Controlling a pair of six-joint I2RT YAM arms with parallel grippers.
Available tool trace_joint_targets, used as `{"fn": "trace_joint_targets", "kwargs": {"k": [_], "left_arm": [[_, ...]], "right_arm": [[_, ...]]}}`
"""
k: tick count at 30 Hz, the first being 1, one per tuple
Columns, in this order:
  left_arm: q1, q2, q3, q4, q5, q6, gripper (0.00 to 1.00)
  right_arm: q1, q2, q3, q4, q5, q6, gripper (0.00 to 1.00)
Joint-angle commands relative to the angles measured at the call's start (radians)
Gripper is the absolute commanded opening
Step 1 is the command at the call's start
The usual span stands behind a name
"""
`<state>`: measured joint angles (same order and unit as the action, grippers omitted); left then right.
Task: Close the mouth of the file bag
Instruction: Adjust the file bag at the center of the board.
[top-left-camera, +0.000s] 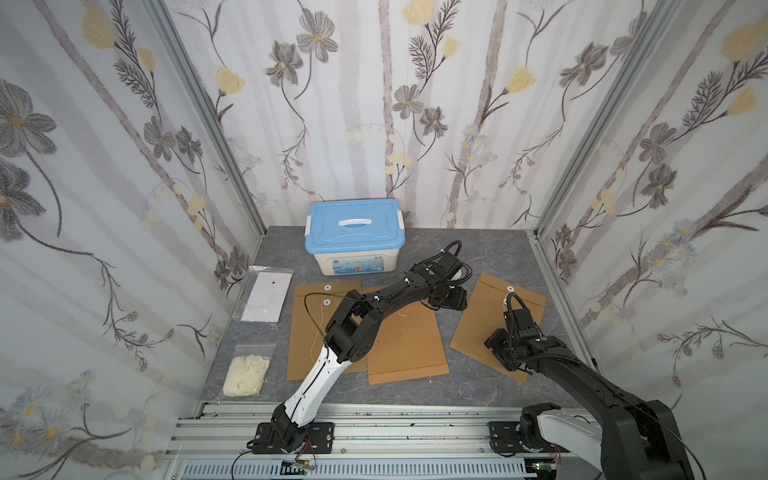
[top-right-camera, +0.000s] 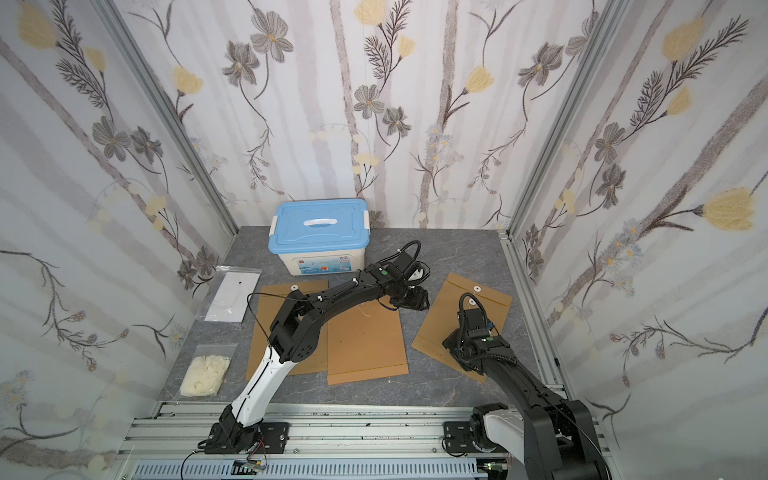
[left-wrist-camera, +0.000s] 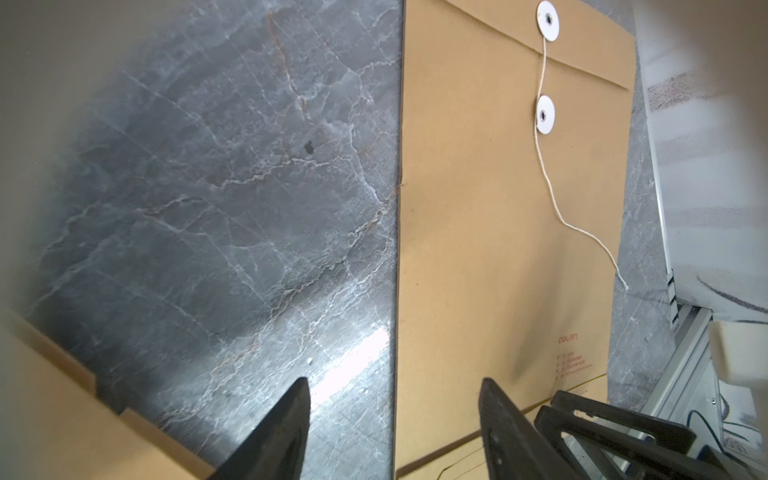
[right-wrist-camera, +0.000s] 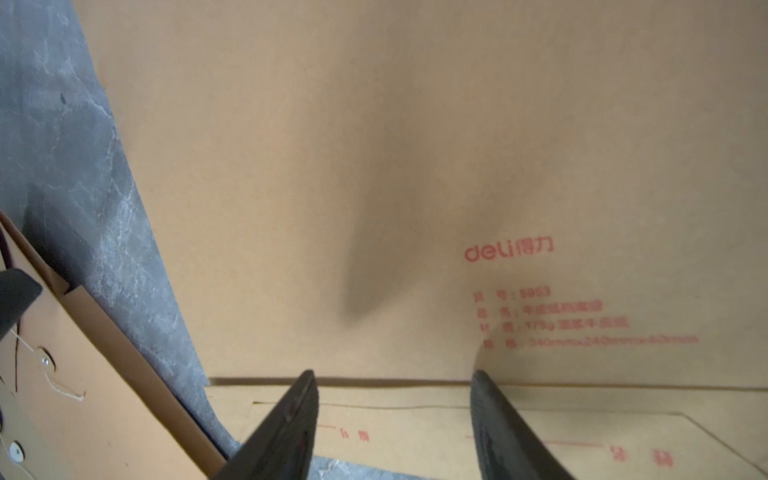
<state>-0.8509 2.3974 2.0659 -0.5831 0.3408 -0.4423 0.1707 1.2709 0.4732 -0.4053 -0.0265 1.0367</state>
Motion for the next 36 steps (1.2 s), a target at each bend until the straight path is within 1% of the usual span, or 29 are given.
{"fn": "trace_joint_targets", "kwargs": {"k": [1,3,4,6,7,9,11,12,15,18,22,25,27,32,36], "left_arm": [[0.002,0.022,0.011,-0.018,-0.011,-0.013,0.66],[0.001,0.039,0.034,-0.038,-0.017,-0.016,0.69],[0.002,0.051,0.048,-0.046,-0.016,-0.019,0.73],[0.002,0.069,0.073,-0.057,-0.011,-0.025,0.77],[0.001,0.072,0.078,-0.058,-0.018,-0.029,0.78],[-0.001,0.072,0.08,-0.056,-0.028,-0.03,0.79],[0.001,0.078,0.096,-0.073,-0.038,-0.026,0.79],[0.002,0.081,0.105,-0.085,-0.044,-0.024,0.79],[0.004,0.082,0.105,-0.098,-0.06,-0.021,0.79],[0.003,0.088,0.109,-0.103,-0.05,-0.015,0.8],[0.001,0.091,0.108,-0.094,-0.034,-0.019,0.8],[-0.003,0.09,0.112,-0.089,-0.028,-0.017,0.8],[-0.005,0.091,0.114,-0.084,-0.028,-0.017,0.8],[-0.018,0.11,0.119,-0.053,0.026,-0.027,0.82],[-0.032,0.141,0.15,-0.069,0.014,-0.036,0.86]], "right_arm": [[0.004,0.024,0.038,-0.036,0.025,-0.033,0.42],[0.006,0.043,0.053,-0.075,-0.004,-0.051,0.36],[0.006,0.049,0.053,-0.083,-0.027,-0.05,0.35],[0.008,0.082,0.073,-0.115,-0.065,-0.063,0.27],[0.013,0.113,0.097,-0.152,-0.074,-0.079,0.24],[0.024,0.159,0.137,-0.21,-0.075,-0.094,0.22],[0.026,0.194,0.148,-0.191,-0.125,-0.093,0.2],[0.033,0.203,0.147,-0.171,-0.136,-0.078,0.16],[0.078,0.217,0.163,-0.165,-0.095,-0.04,0.16],[0.087,0.254,0.178,-0.165,-0.089,-0.03,0.16],[0.098,0.314,0.187,-0.146,-0.11,-0.026,0.14],[0.098,0.357,0.184,-0.118,-0.146,-0.027,0.11],[0.1,0.367,0.181,-0.097,-0.169,-0.019,0.1],[0.128,0.389,0.169,-0.05,-0.2,0.002,0.1],[0.14,0.375,0.138,0.006,-0.233,0.023,0.1]]}}
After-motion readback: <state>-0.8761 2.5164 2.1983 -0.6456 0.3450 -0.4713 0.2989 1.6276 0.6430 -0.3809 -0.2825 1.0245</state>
